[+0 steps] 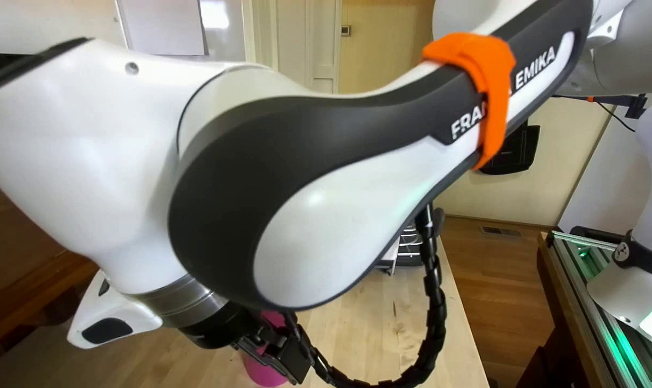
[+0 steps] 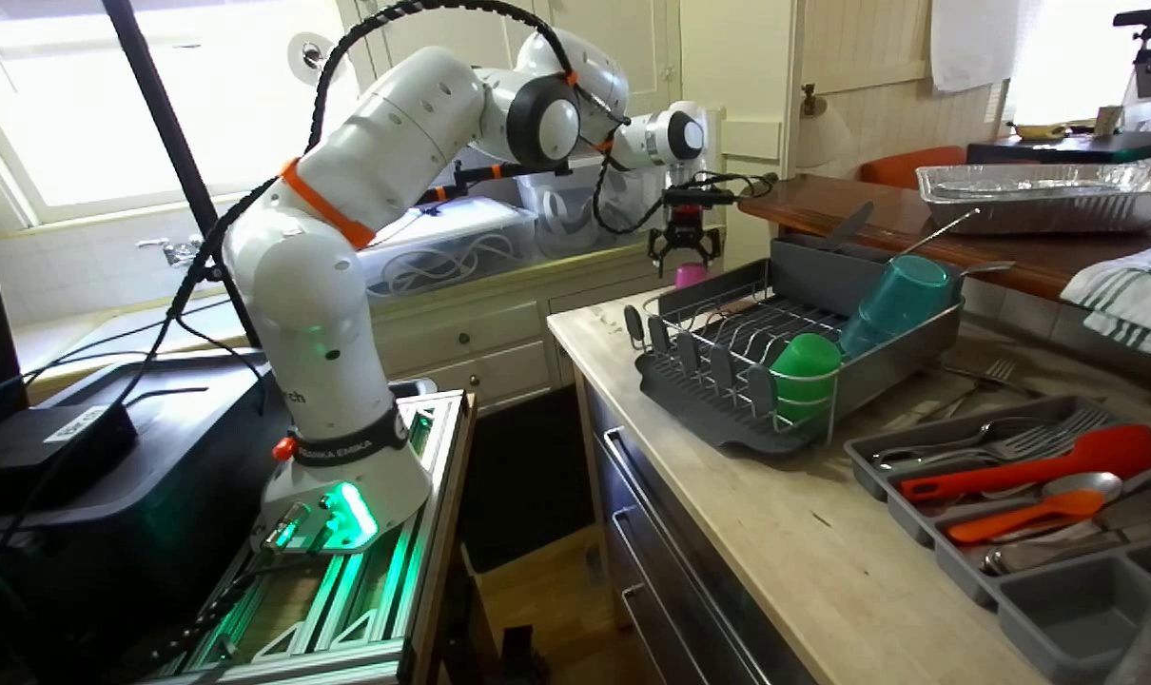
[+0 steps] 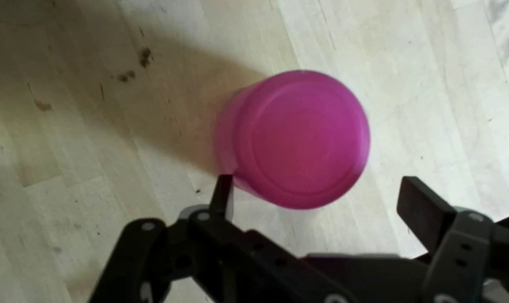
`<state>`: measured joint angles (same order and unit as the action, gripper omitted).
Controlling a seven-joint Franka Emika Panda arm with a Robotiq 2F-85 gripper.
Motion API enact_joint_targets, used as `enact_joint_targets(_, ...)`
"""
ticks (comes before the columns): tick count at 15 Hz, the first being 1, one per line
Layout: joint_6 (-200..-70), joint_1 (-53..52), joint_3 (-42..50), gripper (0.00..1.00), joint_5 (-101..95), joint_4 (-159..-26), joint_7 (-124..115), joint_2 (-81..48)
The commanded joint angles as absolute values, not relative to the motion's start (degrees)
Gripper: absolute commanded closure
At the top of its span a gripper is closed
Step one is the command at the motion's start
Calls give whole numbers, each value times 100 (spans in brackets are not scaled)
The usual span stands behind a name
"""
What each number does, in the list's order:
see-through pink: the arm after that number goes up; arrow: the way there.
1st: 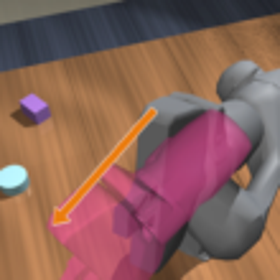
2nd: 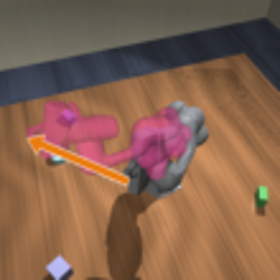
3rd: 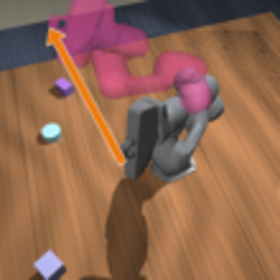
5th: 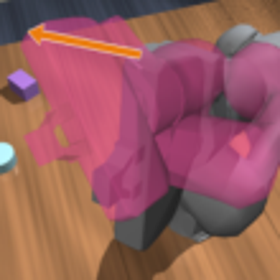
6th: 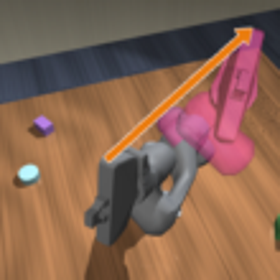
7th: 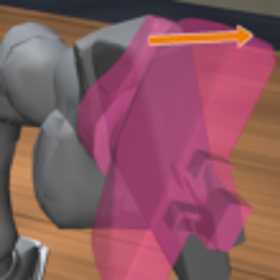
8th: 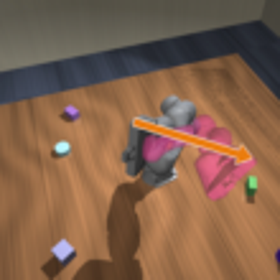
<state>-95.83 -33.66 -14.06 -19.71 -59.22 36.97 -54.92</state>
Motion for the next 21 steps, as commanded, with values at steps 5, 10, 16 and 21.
enact_joint_targets(5,-8652,-3619,-1155,0,-2233,-5314,4305,-5962)
enact_joint_targets(10,-7881,-3657,-968,0,-2212,-5110,4050,-6011)
enact_joint_targets(16,-7219,-3585,-971,0,-2125,-4746,4064,-6112)
enact_joint_targets(21,-7638,-3503,-1217,0,-1599,-4386,3880,-6025)
